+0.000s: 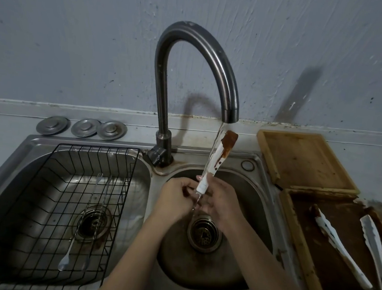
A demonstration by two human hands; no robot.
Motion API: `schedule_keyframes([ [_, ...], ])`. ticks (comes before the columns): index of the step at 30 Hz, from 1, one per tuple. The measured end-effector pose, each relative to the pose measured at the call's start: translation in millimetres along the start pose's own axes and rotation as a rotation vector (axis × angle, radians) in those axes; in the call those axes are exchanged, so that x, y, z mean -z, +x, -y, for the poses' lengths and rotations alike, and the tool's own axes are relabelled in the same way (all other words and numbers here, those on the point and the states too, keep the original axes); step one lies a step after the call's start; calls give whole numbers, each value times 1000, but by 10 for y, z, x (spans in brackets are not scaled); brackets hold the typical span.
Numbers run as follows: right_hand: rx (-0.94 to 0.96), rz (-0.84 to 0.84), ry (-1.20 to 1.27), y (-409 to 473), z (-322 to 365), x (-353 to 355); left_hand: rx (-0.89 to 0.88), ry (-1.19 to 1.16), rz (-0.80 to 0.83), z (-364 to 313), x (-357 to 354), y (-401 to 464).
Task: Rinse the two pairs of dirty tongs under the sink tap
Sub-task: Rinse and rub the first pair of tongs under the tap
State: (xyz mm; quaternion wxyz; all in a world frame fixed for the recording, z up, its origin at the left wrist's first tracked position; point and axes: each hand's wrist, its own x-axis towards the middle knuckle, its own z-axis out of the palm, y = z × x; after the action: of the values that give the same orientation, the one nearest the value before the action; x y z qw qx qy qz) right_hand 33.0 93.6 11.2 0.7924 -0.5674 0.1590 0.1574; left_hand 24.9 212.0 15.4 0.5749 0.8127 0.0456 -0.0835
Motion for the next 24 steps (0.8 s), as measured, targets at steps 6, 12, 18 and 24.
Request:
schedule_keyframes([
  [6, -8, 70, -54, -46, -26, -62, 22, 4, 63, 38, 157, -31],
  [12, -40, 48, -52, -47, -84, -103, 41, 59, 98, 132, 213, -33],
  [18, 34, 1, -94, -40, -61, -124, 49, -23, 129, 136, 167, -22],
  [24, 107, -74, -246, -52, -57, -85, 31, -126, 185, 109, 25, -72],
])
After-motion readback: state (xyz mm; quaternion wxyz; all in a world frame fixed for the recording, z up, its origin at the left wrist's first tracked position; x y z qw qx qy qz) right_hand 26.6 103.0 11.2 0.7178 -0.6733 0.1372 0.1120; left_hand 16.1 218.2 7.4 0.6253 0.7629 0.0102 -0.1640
